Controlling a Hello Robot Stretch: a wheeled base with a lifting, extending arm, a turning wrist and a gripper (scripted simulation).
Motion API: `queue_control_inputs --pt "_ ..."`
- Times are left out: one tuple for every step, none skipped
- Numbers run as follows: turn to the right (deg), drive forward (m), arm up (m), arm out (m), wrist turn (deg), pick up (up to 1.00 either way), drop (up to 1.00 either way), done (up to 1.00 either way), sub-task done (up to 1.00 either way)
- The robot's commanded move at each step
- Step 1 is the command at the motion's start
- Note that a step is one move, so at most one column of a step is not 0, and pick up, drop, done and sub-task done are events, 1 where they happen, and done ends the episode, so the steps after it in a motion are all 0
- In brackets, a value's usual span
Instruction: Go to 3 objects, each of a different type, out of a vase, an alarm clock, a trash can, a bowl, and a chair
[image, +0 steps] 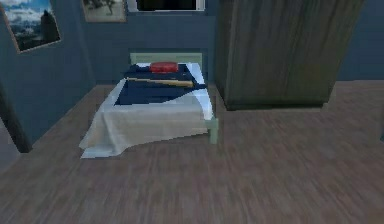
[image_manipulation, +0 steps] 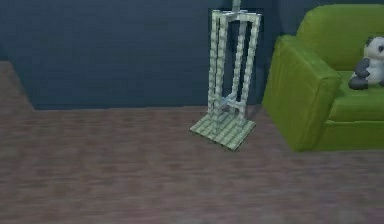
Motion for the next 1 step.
queue_control_inputs --pt "0.0 0.15 0.0 0.0 0.0 0.0 0.0 0.0 0.0"
